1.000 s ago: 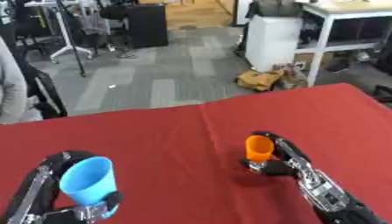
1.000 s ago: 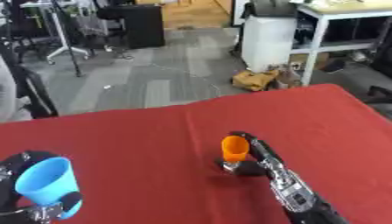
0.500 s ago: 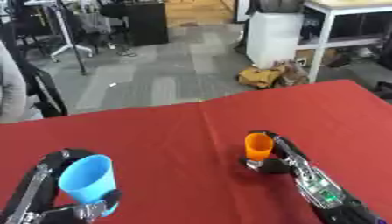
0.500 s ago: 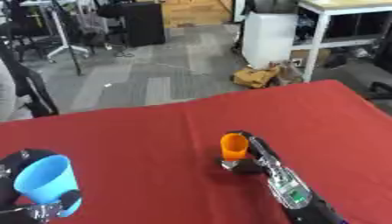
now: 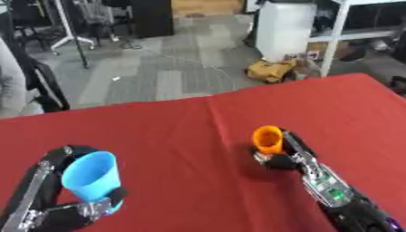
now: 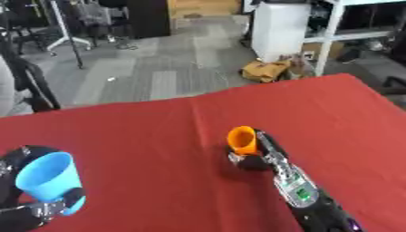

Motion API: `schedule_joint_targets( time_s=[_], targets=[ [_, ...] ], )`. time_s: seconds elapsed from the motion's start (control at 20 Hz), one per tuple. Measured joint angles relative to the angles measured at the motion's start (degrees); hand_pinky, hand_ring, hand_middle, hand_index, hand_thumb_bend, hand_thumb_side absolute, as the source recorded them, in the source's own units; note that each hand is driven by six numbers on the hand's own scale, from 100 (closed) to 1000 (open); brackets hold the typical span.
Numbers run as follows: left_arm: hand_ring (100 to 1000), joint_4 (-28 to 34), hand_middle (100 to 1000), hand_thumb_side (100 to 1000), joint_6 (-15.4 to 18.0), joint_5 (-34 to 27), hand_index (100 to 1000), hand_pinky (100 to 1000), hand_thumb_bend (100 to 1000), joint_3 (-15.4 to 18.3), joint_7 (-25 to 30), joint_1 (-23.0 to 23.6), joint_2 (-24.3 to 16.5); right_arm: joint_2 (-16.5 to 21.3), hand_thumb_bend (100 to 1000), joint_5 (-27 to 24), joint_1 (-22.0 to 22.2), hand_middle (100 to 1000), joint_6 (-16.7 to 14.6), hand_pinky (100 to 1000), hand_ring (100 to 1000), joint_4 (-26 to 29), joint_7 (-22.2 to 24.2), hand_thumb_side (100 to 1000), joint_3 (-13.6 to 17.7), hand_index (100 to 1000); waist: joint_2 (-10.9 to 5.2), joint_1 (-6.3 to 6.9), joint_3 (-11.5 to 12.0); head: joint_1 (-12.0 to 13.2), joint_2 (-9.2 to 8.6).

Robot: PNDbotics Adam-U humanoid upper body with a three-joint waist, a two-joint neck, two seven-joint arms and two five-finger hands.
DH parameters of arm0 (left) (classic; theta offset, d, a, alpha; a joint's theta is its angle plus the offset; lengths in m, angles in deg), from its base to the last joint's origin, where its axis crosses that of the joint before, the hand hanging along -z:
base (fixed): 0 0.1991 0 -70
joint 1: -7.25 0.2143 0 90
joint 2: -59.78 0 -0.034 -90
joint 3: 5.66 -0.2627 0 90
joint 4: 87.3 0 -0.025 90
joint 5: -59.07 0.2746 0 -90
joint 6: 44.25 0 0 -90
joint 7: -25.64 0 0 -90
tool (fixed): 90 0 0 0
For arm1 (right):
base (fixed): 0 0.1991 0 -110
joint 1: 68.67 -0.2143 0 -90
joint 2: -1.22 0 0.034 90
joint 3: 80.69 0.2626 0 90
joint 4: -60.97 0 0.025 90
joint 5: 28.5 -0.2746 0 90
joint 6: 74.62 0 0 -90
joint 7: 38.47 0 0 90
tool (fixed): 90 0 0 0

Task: Pour the contents of one cup into another cup.

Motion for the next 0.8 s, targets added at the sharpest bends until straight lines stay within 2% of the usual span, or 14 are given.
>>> schedule_joint_targets(
  time_s=[0.35,0.55,0.75,0.8],
  targets=[
    [324,-0.03,387,100,-0.10,0.31,652,469,631,0.75,-0.08,-0.58,-0.60,-0.02,264,-0.07,1.31,561,1.67,679,538,8.21,-0.90,100,-1.15,722,-0.10,-0.21,-0.28,0.28,1.66],
    [323,-0.05,383,100,-0.53,0.64,659,469,634,1.86,-0.43,-2.69,-2.80,-0.03,268,-1.16,1.92,562,1.84,678,539,12.79,0.49,100,-2.83,723,-0.95,-0.70,-0.75,0.73,3.11],
    [322,-0.06,382,100,-0.96,1.53,659,468,635,2.12,-0.21,-4.77,-5.25,-0.05,271,-2.87,2.92,560,3.69,676,537,18.50,2.76,100,-5.01,723,-1.20,-0.84,-1.09,1.27,4.17],
    [321,-0.07,382,100,-1.06,1.82,660,467,635,2.12,-0.14,-5.43,-5.85,-0.07,359,-3.35,3.11,558,4.38,676,538,19.94,3.35,100,-5.56,721,-1.32,-0.90,-1.15,1.41,4.38]
  ],
)
